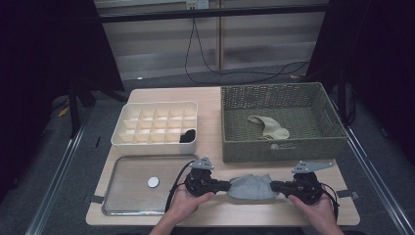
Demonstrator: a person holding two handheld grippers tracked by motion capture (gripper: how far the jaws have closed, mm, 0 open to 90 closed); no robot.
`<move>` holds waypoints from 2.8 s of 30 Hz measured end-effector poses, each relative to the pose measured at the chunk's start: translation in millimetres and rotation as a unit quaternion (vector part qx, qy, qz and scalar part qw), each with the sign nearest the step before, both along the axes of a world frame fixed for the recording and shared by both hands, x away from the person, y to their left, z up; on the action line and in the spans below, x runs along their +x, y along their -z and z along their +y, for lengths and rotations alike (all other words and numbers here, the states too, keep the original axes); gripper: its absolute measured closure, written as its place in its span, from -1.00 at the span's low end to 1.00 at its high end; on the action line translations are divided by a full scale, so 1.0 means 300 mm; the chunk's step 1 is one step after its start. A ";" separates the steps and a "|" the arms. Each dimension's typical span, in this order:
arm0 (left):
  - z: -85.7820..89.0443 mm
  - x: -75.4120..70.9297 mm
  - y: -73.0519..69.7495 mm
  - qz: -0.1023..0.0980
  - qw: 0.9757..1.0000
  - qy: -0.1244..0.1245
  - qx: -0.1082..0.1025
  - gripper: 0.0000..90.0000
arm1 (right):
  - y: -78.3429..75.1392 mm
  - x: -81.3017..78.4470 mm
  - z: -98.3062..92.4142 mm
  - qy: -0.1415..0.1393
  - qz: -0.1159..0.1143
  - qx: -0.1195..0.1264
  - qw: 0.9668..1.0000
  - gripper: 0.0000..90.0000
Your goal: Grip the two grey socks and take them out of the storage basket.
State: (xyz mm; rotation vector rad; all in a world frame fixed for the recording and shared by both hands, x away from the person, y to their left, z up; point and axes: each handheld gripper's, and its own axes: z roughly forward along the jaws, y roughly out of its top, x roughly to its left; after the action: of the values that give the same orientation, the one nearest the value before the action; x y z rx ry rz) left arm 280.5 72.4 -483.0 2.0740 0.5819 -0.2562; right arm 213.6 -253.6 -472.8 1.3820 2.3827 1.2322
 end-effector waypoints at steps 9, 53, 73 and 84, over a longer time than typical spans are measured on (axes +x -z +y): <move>0.001 0.005 0.011 0.004 1.000 0.002 0.005 0.94 | 0.012 0.008 0.004 -0.001 0.003 -0.009 1.000 0.70; -0.056 0.049 0.031 -0.027 0.998 -0.032 0.039 0.94 | 0.057 0.064 0.050 -0.021 0.020 -0.025 0.999 0.86; -0.062 0.042 0.030 -0.019 0.999 -0.020 0.027 0.94 | 0.049 0.085 -0.015 0.002 0.029 -0.017 0.999 0.97; -0.053 0.057 0.010 -0.028 0.999 -0.028 0.023 0.95 | 0.016 0.044 -0.030 0.005 0.030 -0.001 1.000 0.98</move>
State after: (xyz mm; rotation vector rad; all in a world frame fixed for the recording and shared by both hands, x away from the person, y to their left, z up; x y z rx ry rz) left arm 297.6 56.4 -486.0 2.0999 0.6155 -0.1531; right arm 226.7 -262.6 -477.7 1.4498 2.4122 1.2017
